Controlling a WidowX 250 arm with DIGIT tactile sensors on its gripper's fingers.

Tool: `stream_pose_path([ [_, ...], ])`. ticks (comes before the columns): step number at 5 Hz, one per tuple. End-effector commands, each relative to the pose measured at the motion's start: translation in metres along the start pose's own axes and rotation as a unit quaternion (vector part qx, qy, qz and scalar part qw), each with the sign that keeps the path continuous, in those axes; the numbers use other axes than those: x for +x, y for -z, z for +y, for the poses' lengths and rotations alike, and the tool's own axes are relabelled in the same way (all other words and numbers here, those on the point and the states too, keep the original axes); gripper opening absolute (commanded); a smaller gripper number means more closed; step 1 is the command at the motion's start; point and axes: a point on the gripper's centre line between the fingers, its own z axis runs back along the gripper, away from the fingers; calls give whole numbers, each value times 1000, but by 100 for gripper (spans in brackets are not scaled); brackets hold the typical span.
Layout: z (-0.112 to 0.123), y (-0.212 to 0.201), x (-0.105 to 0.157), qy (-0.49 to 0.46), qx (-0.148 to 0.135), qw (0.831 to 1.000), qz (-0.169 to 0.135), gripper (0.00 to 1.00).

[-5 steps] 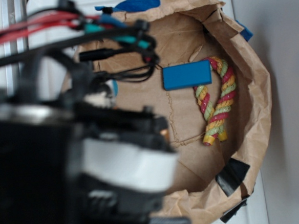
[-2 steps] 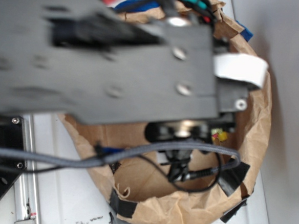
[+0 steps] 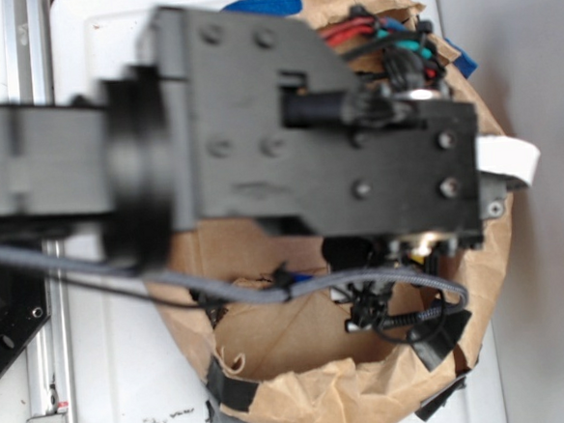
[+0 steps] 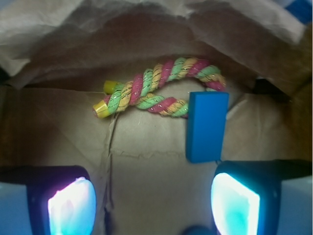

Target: Grab the blue block.

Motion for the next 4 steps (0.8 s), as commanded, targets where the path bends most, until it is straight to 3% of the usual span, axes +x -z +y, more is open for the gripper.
stream_pose_path([
  [1,8,1,11,8,4,1000,-23,100],
  [4,22,9,-9,35,-31,998,-39,100],
])
